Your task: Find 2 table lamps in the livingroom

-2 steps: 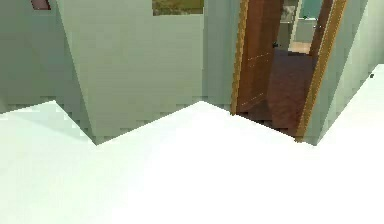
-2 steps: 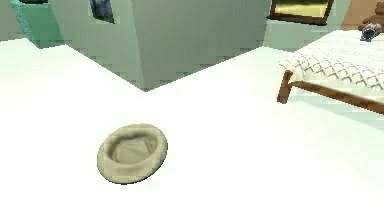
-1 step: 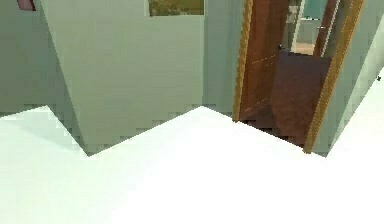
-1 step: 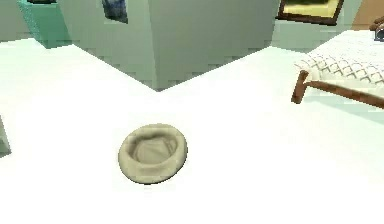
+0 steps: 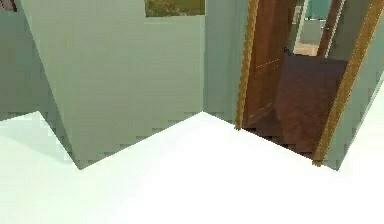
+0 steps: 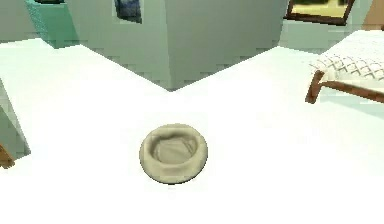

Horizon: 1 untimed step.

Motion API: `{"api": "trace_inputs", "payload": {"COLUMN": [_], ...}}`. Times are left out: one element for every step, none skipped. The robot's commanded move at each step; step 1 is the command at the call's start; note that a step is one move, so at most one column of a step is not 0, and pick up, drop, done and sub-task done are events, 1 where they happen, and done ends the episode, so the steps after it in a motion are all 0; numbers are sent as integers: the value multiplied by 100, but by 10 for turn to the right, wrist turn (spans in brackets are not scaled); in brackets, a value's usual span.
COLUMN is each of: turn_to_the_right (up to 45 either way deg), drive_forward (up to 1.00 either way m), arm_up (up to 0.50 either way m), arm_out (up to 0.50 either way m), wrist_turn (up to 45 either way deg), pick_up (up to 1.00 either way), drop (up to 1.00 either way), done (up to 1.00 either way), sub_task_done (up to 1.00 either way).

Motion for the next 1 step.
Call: {"api": "trace_inputs", "payload": {"turn_to_the_right": [240], "drive_forward": [0], "arm_up": [0], "arm_out": [0], "wrist_turn": [0], "pick_up": [0], "drop": [0], "done": [0], "sub_task_done": [0]}}
